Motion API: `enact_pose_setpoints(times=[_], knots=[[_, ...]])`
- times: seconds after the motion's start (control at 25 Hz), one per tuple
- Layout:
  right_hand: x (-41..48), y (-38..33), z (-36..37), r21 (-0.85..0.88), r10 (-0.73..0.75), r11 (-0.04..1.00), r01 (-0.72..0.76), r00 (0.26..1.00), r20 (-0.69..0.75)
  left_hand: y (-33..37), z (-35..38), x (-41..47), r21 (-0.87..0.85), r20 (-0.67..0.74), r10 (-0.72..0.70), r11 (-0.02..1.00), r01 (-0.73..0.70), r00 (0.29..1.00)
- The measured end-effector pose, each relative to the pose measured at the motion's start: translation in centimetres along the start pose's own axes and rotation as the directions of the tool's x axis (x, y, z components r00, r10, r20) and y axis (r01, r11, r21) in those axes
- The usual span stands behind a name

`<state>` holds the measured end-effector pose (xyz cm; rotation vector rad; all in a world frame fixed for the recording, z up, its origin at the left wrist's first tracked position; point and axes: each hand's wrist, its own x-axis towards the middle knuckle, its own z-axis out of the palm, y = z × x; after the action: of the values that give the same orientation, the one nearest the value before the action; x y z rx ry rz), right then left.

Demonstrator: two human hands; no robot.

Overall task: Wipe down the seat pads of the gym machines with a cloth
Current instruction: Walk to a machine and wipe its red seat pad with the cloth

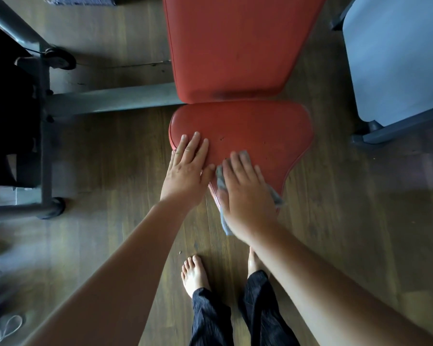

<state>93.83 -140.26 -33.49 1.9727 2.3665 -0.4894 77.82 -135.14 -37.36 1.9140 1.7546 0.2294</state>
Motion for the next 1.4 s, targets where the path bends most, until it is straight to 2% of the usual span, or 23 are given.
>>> enact_pose_setpoints(times=[0.08, 0.12, 0.24, 0.32, 0.44, 0.52, 0.56, 0.68, 0.76, 0.8, 0.88, 0.92, 0.96, 1.04, 1.12, 1.16, 1.24, 1.32, 1.4], knots=[[-1.6, 2.0, -0.3, 0.021, -0.068, 0.998, 0.067, 0.997, 0.048, 0.7, -0.1, 0.1, 0.019, 0.018, -0.006, 1.0, 0.006, 1.0], [-0.1, 3.3, -0.4, 0.024, -0.041, 0.999, 0.04, 0.999, 0.034, 0.9, -0.1, 0.2, 0.034, 0.022, 0.0, 0.999, 0.0, 1.0], [6.7, 5.9, -1.3, 0.021, 0.188, 0.982, -0.187, 0.981, -0.046, 1.3, 0.3, 0.4, 0.069, 0.02, 0.001, 0.998, -0.002, 1.0], [6.5, 5.0, -0.6, 0.047, 0.27, 0.962, -0.268, 0.962, -0.047, 1.4, 0.6, 0.3, 0.104, 0.01, 0.006, 0.995, -0.007, 1.0], [-1.3, 2.0, -0.1, 0.05, 0.062, 0.997, -0.062, 0.998, -0.006, 1.5, 0.8, 0.2, 0.14, -0.001, 0.016, 0.99, -0.016, 1.0], [-1.9, 3.9, -0.3, 0.092, -0.009, 0.996, 0.009, 1.0, 0.002, 1.5, 0.7, 0.3, 0.146, 0.008, 0.012, 0.989, -0.013, 1.0], [0.1, 5.5, -0.4, 0.095, 0.037, 0.995, -0.034, 0.999, -0.027, 1.6, 0.6, 0.3, 0.142, 0.014, 0.007, 0.99, -0.009, 1.0], [8.3, 10.5, -1.6, 0.061, 0.307, 0.951, -0.302, 0.947, -0.094, 1.7, 0.5, 0.2, 0.134, 0.021, -0.003, 0.991, 0.0, 1.0], [8.8, 9.2, -0.9, 0.057, 0.368, 0.93, -0.364, 0.925, -0.099, 1.6, 0.5, 0.2, 0.13, 0.018, -0.008, 0.992, 0.005, 1.0], [7.1, 7.7, -0.7, 0.057, 0.285, 0.958, -0.28, 0.954, -0.09, 1.6, 0.5, 0.2, 0.121, 0.016, -0.009, 0.993, 0.007, 1.0], [3.1, 6.6, -0.2, 0.069, 0.008, 0.998, -0.006, 0.999, -0.036, 1.6, 0.5, 0.1, 0.101, 0.008, -0.007, 0.995, 0.007, 1.0], [3.4, 7.9, -0.5, 0.075, -0.071, 0.995, 0.073, 0.997, -0.02, 1.6, 0.4, 0.1, 0.096, 0.006, -0.006, 0.995, 0.006, 1.0], [5.1, 9.5, -1.0, 0.038, -0.083, 0.996, 0.085, 0.995, -0.046, 1.6, 0.5, 0.2, 0.093, 0.005, -0.005, 0.996, 0.004, 1.0], [11.0, 13.1, -2.0, -0.017, 0.14, 0.99, -0.143, 0.983, -0.118, 1.6, 0.4, 0.2, 0.097, 0.013, -0.008, 0.995, 0.007, 1.0], [14.3, 14.1, -2.7, -0.009, 0.377, 0.925, -0.38, 0.918, -0.122, 1.5, 0.5, 0.2, 0.101, 0.01, -0.013, 0.995, 0.012, 1.0], [13.6, 13.0, -2.1, 0.005, 0.399, 0.916, -0.401, 0.909, -0.123, 1.5, 0.5, 0.2, 0.099, 0.01, -0.01, 0.995, 0.009, 1.0], [9.0, 9.8, -0.9, 0.017, 0.242, 0.97, -0.242, 0.963, -0.117, 1.6, 0.5, 0.2, 0.098, 0.013, 0.001, 0.995, -0.002, 1.0], [4.6, 8.4, -0.5, 0.126, 0.061, 0.99, -0.055, 0.997, -0.047, 1.6, 0.4, 0.2, 0.102, 0.016, 0.003, 0.995, -0.004, 1.0], [5.0, 9.2, -0.7, 0.191, -0.006, 0.981, 0.013, 0.999, -0.039, 1.9, 0.2, 0.3, 0.106, 0.014, 0.006, 0.994, -0.007, 1.0]])
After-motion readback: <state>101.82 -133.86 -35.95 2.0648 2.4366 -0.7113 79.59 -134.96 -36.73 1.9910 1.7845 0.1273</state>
